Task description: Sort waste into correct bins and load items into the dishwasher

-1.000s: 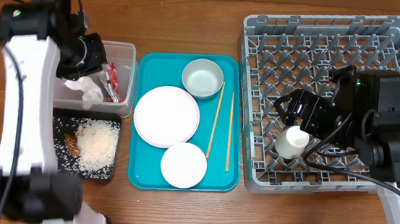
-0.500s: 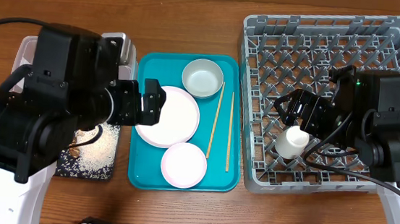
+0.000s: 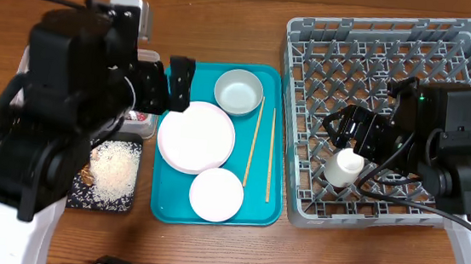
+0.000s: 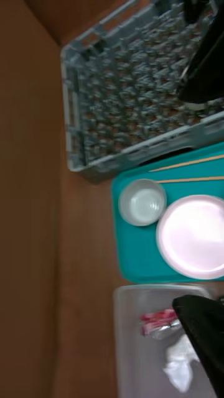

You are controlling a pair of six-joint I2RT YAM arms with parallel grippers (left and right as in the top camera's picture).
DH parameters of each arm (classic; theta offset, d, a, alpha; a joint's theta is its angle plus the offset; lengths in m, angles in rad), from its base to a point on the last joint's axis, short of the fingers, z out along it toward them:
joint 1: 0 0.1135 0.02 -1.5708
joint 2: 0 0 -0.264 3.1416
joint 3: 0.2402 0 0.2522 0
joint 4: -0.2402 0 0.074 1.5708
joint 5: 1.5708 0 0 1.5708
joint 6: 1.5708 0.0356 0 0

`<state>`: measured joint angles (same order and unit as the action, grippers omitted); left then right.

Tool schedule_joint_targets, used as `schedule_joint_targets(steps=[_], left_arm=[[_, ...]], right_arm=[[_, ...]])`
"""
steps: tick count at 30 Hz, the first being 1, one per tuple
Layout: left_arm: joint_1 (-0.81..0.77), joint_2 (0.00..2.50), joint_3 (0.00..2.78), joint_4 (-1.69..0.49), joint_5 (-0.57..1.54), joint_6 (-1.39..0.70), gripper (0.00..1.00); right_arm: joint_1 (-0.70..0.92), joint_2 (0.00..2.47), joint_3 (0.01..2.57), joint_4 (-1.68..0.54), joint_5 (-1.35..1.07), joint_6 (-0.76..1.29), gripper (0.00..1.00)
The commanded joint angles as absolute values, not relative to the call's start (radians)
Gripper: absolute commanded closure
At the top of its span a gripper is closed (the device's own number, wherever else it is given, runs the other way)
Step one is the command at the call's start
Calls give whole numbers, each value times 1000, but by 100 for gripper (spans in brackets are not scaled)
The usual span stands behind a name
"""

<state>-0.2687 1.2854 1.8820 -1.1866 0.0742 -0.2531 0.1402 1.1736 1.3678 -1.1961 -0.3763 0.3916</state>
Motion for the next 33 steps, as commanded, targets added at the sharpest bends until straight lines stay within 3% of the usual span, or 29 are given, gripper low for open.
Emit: schedule_joint_targets(steps=[1,10,23,33], left_arm=[[-264,1161,1802,-1088,53,-157,0],[-126,903,1432,-972,52,-152,0],[-85,464,751,-383,79,-165,0],[-60,134,414,-274,79,-207,0]], right_arm=[[146,1175,1374,-1191,-368,386,0],[146,1175,1374,-1191,-368,387,0],[146,1175,1374,-1191,-368,387,0],[146,1175,1374,-1191,-368,387,0]])
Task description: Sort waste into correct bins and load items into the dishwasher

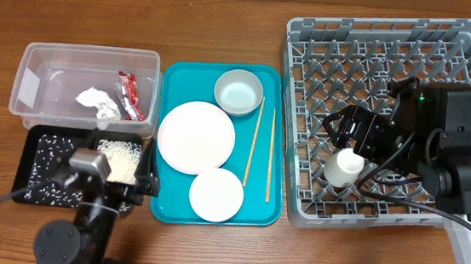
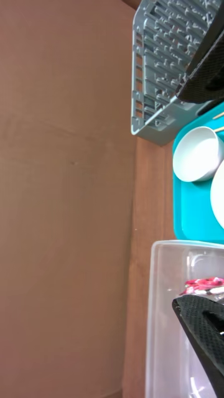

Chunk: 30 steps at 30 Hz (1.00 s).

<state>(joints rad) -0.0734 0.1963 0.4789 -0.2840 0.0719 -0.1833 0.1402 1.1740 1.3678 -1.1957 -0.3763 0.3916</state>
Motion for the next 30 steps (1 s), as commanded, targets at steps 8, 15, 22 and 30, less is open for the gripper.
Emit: schedule_joint_targets(steps=[8,15,22,30], left_arm=[[-52,4,200,-168,80,-263,0],[-52,3,4,9,76,-359,0],[-53,4,5,-70,70,-363,0],[-53,6,5,-72,68,-363,0]], right_arm=[[146,1175,1374,-1191,-368,387,0],[146,1175,1374,-1191,-368,387,0],[146,1175,1374,-1191,-368,387,0],[146,1175,1374,-1191,-368,387,0]])
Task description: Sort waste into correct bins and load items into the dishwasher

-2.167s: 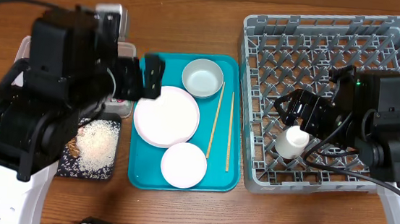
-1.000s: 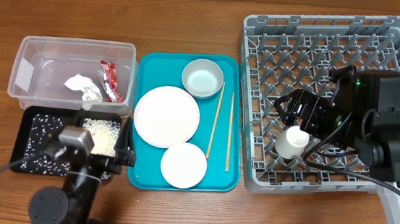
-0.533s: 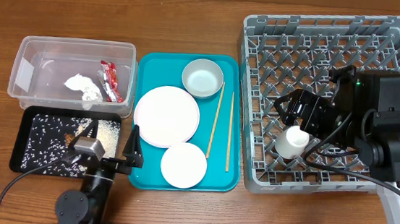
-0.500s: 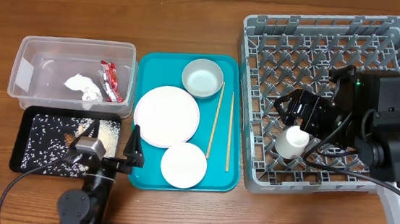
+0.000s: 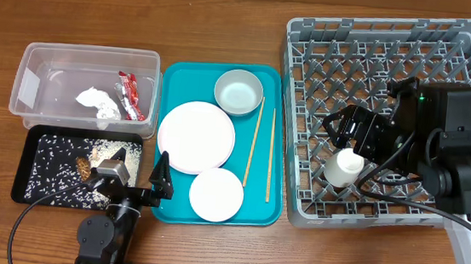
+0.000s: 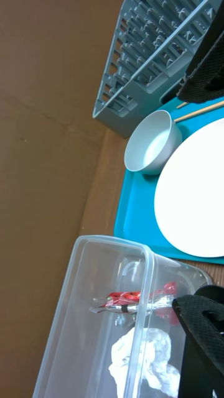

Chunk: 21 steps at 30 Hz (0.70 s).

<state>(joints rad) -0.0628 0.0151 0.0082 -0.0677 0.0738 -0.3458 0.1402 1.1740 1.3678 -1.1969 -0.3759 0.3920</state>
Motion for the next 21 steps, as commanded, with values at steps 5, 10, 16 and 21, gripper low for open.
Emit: schedule_joint_targets(steps=[5,10,16,21], left_arm=[[-53,6,5,-72,68,-363,0],[-53,6,5,-72,68,-363,0],[-53,6,5,-72,68,-363,0],[-53,6,5,-72,68,-363,0]], right_arm=[[146,1175,1374,-1191,-368,387,0],[146,1175,1374,-1191,-368,387,0],[146,1175,1374,-1127,-375,420,0],[214,1189,1374,-1112,-515,348,4]])
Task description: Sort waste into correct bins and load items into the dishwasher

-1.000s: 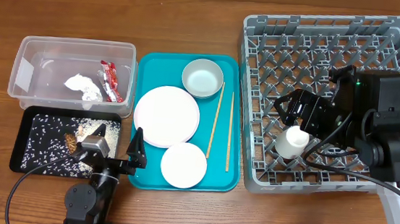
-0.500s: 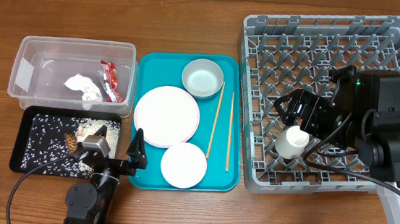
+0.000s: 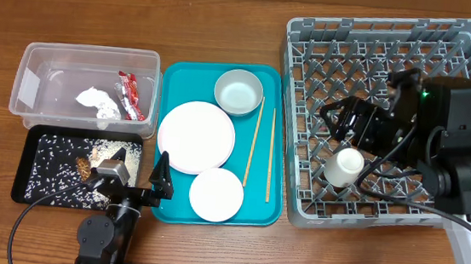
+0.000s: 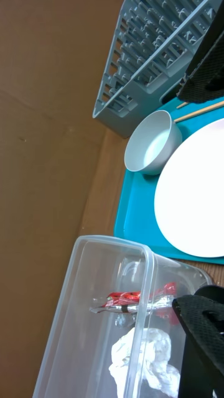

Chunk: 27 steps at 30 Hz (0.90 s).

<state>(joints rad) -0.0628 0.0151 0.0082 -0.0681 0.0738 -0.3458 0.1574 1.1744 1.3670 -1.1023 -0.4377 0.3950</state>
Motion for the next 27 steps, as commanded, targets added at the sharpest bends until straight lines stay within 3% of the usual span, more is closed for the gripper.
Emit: schedule_joint_targets(steps=[1,3,8,12,16,22,27], left_arm=[[-53,6,5,-72,68,-363,0],[-53,6,5,-72,68,-363,0],[-53,6,5,-72,68,-363,0],[-53,6,5,-72,68,-363,0],[-53,6,5,-72,68,-363,0],[-53,6,5,-72,68,-363,0],[-52,6,5,-72,68,-363,0]], right_arm=[[246,1196,1374,-1129,-505,336,4],[343,1219,1361,-1164,-434,337,5],[624,1312,1292,-1173,-249,373,25],[759,1411,1266,-1142,-113,426,27],[813,1554,1264,-1084,-42,419,34],[813,1738,1263,-999,-152,263,45],[810,1830,1263,-994,-146,260,53]])
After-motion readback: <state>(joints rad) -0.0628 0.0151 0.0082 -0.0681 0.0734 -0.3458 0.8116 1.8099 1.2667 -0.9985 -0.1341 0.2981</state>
